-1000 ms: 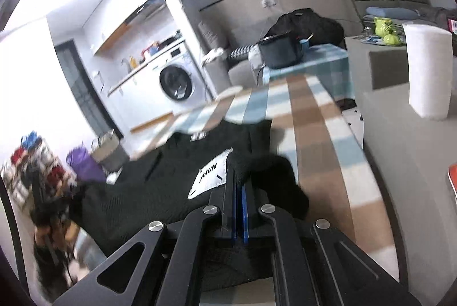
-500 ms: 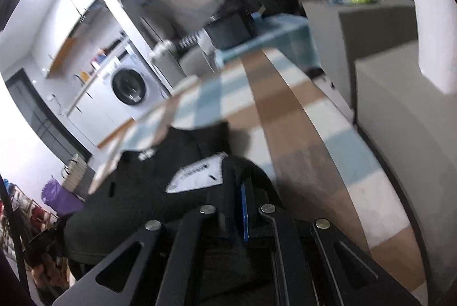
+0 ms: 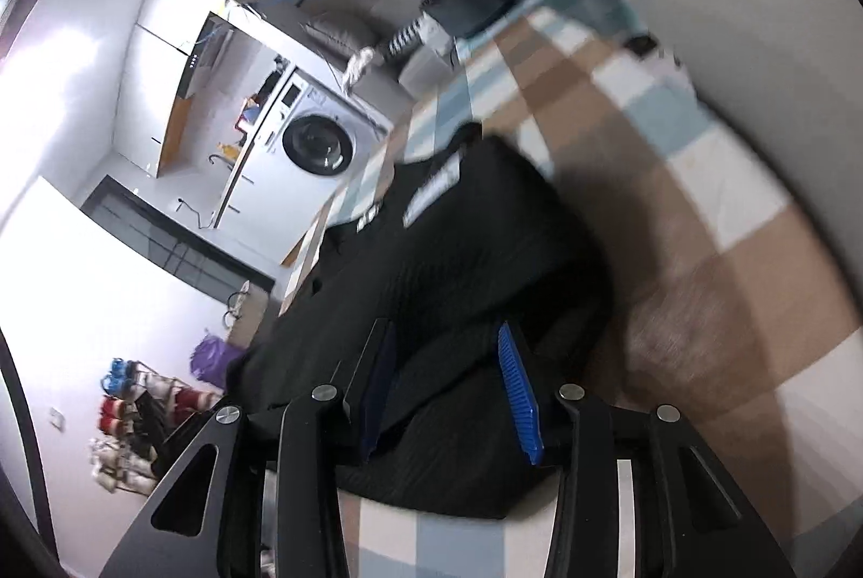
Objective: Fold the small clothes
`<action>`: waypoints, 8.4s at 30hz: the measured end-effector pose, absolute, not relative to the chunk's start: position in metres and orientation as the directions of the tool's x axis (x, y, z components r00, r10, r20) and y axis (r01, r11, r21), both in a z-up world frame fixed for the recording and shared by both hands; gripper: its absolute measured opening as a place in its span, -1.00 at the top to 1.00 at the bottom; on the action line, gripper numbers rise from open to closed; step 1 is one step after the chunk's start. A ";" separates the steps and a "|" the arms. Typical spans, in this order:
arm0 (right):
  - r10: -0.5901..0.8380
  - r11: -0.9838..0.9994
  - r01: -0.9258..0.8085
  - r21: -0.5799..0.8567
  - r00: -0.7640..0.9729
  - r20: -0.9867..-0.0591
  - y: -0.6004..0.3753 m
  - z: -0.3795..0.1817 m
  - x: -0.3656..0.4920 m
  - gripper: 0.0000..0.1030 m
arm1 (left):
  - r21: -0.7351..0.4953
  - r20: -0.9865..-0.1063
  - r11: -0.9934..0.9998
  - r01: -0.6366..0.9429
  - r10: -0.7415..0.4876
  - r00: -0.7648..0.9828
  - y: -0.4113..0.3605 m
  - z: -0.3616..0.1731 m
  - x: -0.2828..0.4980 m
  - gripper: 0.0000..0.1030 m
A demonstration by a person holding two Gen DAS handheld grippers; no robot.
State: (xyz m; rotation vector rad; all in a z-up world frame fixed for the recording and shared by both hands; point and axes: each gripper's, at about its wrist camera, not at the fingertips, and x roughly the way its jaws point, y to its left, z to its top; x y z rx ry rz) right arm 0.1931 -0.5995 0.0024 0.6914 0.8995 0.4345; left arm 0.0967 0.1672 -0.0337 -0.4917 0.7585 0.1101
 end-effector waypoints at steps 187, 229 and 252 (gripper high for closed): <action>0.217 0.955 0.046 0.292 0.560 -0.799 -0.543 0.009 0.398 0.04 | -0.185 -0.794 0.969 -0.167 -0.047 0.606 0.155 -0.044 0.362 -0.12; 0.199 0.919 0.139 0.370 0.647 -0.736 -0.564 0.013 0.413 0.16 | -0.140 -0.776 0.948 -0.287 0.075 0.626 0.193 -0.045 0.340 -0.03; 0.227 0.929 0.029 0.369 0.744 -0.628 -0.553 0.044 0.404 0.90 | -0.268 -0.668 0.910 -0.317 0.061 0.742 0.218 -0.014 0.309 0.95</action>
